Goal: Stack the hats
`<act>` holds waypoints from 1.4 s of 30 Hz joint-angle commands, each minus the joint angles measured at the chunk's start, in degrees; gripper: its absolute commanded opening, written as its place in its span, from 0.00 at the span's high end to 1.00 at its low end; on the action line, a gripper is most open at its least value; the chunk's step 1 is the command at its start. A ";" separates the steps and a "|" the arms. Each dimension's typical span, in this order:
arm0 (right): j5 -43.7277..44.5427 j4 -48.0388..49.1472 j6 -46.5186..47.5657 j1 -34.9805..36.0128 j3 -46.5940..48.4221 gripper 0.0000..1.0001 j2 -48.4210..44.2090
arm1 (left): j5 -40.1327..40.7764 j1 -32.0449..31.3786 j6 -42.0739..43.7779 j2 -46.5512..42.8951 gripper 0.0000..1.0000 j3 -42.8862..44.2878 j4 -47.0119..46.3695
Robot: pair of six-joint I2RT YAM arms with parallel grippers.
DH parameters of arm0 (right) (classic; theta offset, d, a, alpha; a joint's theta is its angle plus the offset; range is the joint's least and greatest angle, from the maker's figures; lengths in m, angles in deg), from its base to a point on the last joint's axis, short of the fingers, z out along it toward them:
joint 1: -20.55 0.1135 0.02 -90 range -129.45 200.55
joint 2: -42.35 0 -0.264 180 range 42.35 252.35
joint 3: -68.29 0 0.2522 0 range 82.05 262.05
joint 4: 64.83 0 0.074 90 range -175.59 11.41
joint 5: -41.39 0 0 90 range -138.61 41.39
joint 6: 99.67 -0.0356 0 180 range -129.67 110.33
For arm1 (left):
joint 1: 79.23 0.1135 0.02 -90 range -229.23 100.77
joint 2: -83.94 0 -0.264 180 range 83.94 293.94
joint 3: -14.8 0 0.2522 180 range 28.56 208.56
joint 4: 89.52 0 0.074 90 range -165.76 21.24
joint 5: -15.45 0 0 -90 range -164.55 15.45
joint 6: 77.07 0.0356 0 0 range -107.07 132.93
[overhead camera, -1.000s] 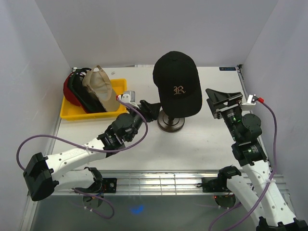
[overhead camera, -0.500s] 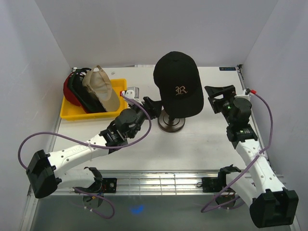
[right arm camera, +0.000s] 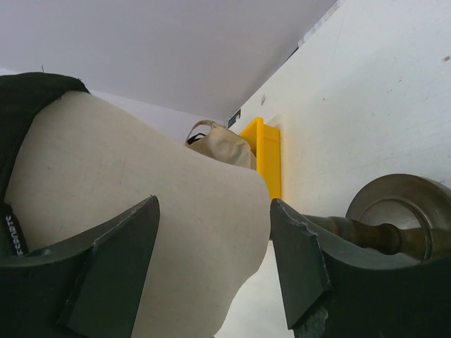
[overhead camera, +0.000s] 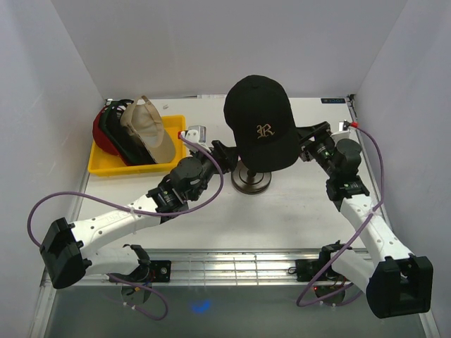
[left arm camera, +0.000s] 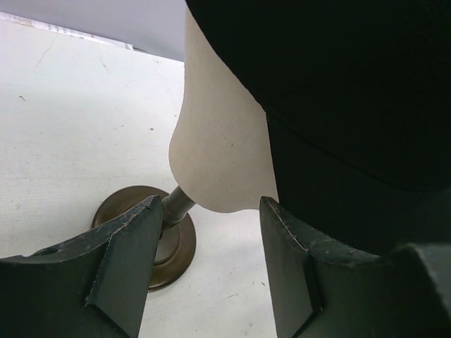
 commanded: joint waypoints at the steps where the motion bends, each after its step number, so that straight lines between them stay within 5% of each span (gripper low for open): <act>1: -1.89 5.21 0.45 3.17 -1.38 0.30 -1.48 | -1.34 0.16 0.85 -0.69 0.32 3.12 -0.40; 23: 6.46 7.40 0.97 14.60 -6.31 0.39 -3.77 | 0.60 1.13 3.48 -1.56 0.32 3.48 2.67; 42: 11.29 5.74 2.12 20.67 -4.20 0.39 -1.57 | -5.91 12.46 1.90 -3.50 0.32 2.95 6.19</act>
